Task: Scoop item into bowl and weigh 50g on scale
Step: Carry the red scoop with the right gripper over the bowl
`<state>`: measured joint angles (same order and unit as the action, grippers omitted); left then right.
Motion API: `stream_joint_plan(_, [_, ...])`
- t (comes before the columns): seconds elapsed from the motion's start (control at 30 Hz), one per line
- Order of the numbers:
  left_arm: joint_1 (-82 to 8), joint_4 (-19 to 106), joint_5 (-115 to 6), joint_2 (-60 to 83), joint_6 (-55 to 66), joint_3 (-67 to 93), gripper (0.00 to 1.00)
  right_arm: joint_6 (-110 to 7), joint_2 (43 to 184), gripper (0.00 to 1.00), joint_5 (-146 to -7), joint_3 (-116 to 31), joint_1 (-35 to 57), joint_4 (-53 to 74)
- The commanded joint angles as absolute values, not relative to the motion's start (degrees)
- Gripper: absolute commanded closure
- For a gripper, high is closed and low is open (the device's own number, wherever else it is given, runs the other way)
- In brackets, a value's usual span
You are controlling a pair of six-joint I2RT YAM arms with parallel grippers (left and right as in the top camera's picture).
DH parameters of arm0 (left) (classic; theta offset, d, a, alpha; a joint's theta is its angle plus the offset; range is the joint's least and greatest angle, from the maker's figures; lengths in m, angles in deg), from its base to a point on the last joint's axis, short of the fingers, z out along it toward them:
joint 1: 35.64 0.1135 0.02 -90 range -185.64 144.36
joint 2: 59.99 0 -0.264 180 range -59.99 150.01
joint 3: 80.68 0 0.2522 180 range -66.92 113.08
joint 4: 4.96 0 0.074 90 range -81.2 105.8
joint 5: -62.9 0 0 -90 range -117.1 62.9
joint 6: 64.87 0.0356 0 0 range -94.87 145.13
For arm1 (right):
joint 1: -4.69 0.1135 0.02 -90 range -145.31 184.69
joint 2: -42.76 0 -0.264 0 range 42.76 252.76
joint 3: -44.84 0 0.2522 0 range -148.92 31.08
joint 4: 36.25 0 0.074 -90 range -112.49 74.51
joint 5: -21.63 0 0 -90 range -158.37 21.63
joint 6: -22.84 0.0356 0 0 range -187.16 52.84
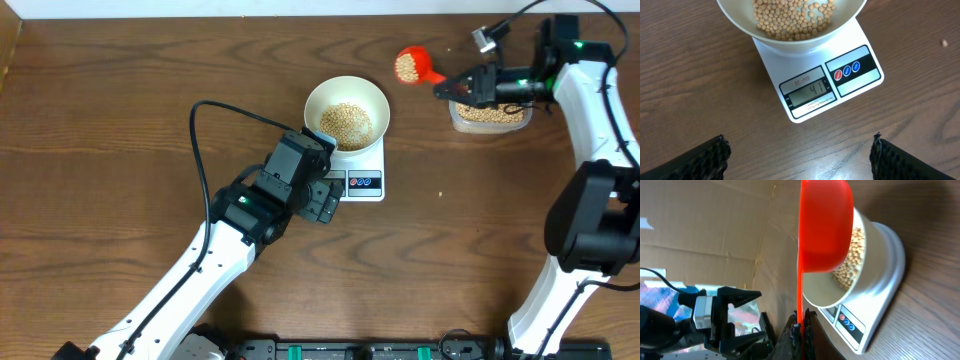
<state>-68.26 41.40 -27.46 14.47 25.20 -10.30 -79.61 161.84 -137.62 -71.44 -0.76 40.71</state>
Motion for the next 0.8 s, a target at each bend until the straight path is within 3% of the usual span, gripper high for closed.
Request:
stream_joint_plan(0.0, [-68.1, 41.3, -28.0, 14.0, 26.0, -10.4, 0.08, -79.4, 160.0, 0.99, -139.9, -71.3, 1.3, 40.5])
stream_joint_plan(0.23, [-68.1, 41.3, -28.0, 14.0, 26.0, -10.4, 0.08, -79.4, 160.0, 0.99, -138.5, -71.3, 5.0, 40.8])
stream_joint_plan(0.77, [-68.1, 41.3, -28.0, 14.0, 26.0, -10.4, 0.08, -79.5, 160.0, 0.99, -120.9, -71.3, 13.4, 42.4])
